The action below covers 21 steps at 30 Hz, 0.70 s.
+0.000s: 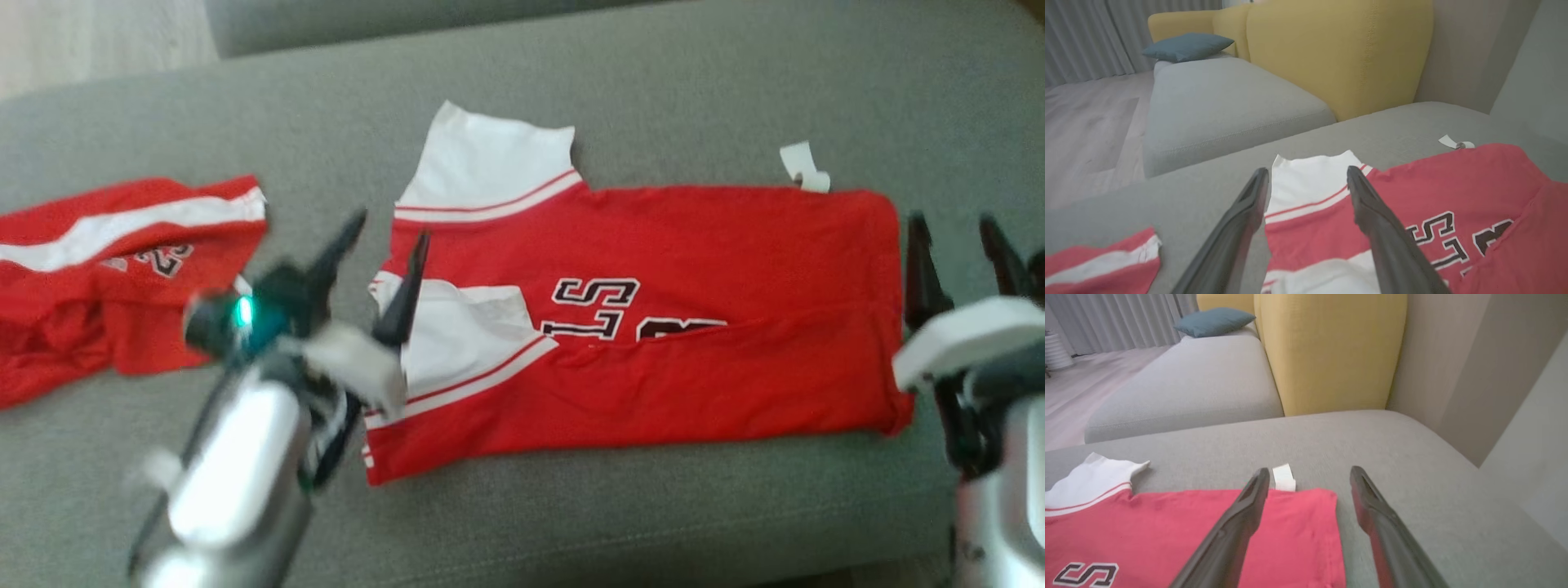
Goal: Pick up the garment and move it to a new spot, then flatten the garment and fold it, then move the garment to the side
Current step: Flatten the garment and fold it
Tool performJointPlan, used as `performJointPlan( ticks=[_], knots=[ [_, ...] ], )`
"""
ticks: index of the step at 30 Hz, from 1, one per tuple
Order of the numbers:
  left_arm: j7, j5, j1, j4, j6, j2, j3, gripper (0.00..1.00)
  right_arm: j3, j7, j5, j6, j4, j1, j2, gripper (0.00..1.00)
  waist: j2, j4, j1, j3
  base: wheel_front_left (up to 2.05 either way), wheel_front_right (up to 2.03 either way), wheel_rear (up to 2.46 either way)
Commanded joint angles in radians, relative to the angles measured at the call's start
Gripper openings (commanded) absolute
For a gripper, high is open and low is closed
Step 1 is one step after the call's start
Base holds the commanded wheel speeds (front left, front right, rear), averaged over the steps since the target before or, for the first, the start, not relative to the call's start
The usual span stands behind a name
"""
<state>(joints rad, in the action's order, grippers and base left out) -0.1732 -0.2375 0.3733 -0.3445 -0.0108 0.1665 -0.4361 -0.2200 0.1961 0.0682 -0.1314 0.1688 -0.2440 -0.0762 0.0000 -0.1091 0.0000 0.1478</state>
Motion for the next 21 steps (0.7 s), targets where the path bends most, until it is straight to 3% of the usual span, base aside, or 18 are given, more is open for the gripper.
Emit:
performJointPlan(
  ticks=[1,8,14,21],
  knots=[
    [0.020,0.014,0.099,0.034,-0.021,0.035,0.036,1.00,0.043,-0.039,-0.006,0.001,-0.032,-0.068,-0.016,1.00,0.0000,-0.019,0.0000,0.052,0.00,0.00,0.00],
    [0.224,-0.036,0.425,-0.082,-0.113,0.099,-0.022,1.00,0.124,-0.144,-0.008,0.001,-0.014,-0.222,-0.017,1.00,0.0000,-0.071,0.0000,0.195,0.00,0.00,0.00],
    [0.413,-0.214,0.648,-0.210,-0.119,0.199,-0.196,1.00,0.152,-0.189,-0.009,0.001,0.018,-0.334,-0.003,1.00,0.0000,-0.135,0.0000,0.289,0.00,0.00,0.00],
    [0.453,-0.332,0.799,-0.306,-0.120,0.310,-0.364,1.00,0.186,-0.219,0.006,0.001,0.032,-0.396,0.013,1.00,0.0000,-0.188,0.0000,0.358,0.00,0.00,0.00]
  ],
)
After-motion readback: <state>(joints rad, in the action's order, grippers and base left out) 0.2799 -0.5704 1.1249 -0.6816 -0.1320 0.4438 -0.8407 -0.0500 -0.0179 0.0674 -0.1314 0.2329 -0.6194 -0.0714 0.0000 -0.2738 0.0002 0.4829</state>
